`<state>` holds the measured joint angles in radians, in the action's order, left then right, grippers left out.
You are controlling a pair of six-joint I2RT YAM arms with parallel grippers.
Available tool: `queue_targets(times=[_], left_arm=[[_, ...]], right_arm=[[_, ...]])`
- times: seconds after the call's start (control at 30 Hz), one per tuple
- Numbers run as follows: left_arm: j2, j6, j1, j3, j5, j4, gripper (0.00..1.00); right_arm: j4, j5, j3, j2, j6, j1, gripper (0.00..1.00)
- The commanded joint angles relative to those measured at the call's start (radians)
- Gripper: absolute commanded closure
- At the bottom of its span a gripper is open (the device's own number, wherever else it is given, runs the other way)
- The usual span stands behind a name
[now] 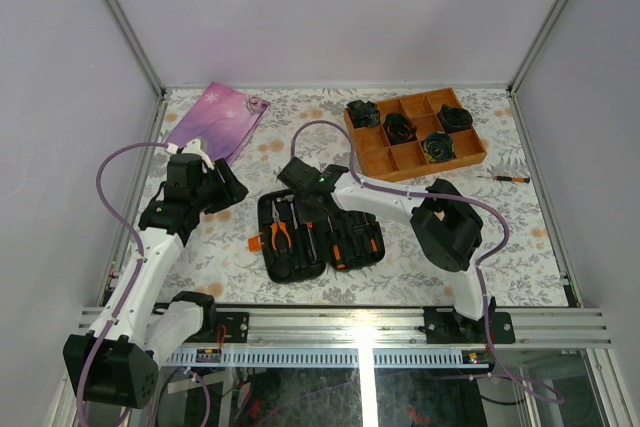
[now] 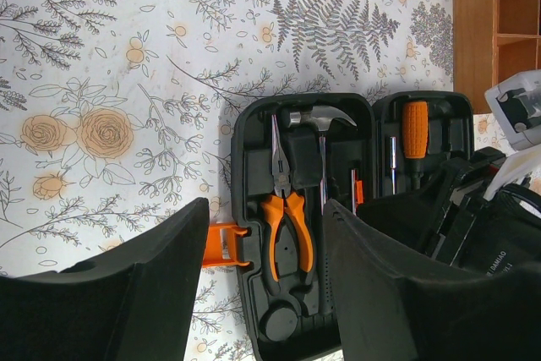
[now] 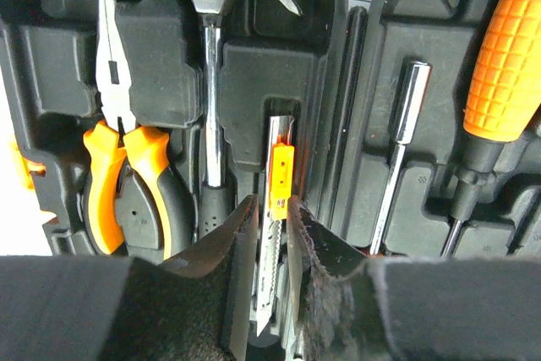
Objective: Sort the tools into containers
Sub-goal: Place the utility knife in the storage box.
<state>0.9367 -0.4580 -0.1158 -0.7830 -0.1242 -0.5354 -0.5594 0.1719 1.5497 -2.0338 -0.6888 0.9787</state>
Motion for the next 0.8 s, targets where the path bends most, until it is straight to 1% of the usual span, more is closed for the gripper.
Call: queue_targets(times=[0.0, 0.17, 0.5, 0.7, 0.77], left_arm=[[-0.003, 0.013, 0.008, 0.010, -0.012, 0.028, 0.45], [-0.001, 0.011, 0.008, 0.011, -0.015, 0.029, 0.45], [0.001, 0.012, 0.007, 0.010, -0.018, 0.031, 0.45], [0.005, 0.012, 0.008, 0.010, -0.023, 0.031, 0.45], [0.004, 0.012, 0.008, 0.010, -0.022, 0.031, 0.45]], right_arm=[[-0.030, -0.021, 0.022, 0.070, 0.007, 0.008, 0.74], [-0.035, -0.042, 0.002, 0.069, 0.008, 0.018, 0.79], [-0.046, -0.055, -0.011, 0.069, 0.005, 0.033, 0.85], [-0.047, -0.055, -0.024, 0.066, -0.001, 0.041, 0.92], [-0.047, -0.054, -0.027, 0.064, -0.001, 0.043, 0.93]])
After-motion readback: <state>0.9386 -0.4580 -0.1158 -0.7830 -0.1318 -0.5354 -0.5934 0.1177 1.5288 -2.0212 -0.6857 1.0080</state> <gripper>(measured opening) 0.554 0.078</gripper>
